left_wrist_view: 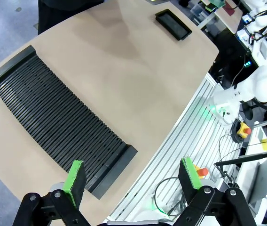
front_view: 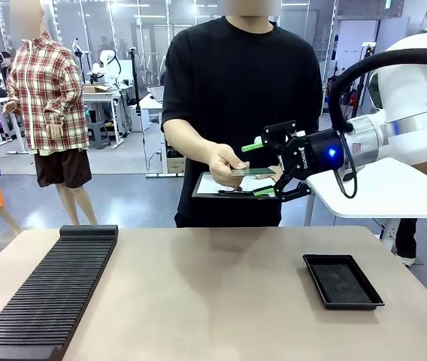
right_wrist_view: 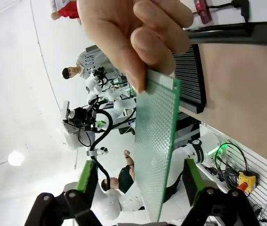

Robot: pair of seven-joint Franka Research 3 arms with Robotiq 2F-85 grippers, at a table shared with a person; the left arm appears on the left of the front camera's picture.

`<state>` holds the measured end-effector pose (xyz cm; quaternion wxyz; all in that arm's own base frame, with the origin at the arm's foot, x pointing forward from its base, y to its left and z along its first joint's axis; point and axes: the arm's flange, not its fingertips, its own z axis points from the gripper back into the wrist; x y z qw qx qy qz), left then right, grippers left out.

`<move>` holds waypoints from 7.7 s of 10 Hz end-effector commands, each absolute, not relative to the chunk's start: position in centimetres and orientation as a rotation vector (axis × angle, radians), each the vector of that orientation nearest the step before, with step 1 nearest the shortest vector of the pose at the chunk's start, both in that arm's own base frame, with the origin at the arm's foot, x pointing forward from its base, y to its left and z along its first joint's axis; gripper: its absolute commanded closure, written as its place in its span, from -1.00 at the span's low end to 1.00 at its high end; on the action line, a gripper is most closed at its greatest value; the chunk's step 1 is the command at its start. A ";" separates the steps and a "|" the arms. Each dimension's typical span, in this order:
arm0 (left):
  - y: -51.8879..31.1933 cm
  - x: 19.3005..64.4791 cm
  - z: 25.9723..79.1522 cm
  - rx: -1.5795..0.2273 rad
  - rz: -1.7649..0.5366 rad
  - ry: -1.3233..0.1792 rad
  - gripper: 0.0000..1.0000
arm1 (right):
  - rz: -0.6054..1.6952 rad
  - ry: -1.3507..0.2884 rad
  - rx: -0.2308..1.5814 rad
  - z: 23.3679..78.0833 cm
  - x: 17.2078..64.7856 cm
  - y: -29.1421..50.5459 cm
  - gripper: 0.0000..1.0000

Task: Inspect the PCB.
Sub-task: Pick up the Blank PCB that the human is holding, then place the Blank PCB in the ESD tray.

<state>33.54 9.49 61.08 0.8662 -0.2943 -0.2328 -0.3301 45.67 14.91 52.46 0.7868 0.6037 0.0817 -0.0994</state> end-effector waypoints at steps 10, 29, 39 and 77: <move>9.5 33.8 61.4 -0.598 -0.678 -0.471 -1.00 | -0.235 0.208 1.416 50.5 45.2 14.9 1.00; 9.5 33.8 61.4 -0.598 -0.678 -0.471 -1.00 | -0.253 0.219 1.400 50.2 45.2 14.6 1.00; 9.5 33.8 61.4 -0.598 -0.678 -0.471 -1.00 | -0.253 0.219 1.400 50.2 45.2 14.6 1.00; 9.5 33.8 61.4 -0.598 -0.678 -0.471 -1.00 | -0.163 -0.145 0.262 35.6 46.0 0.3 -1.00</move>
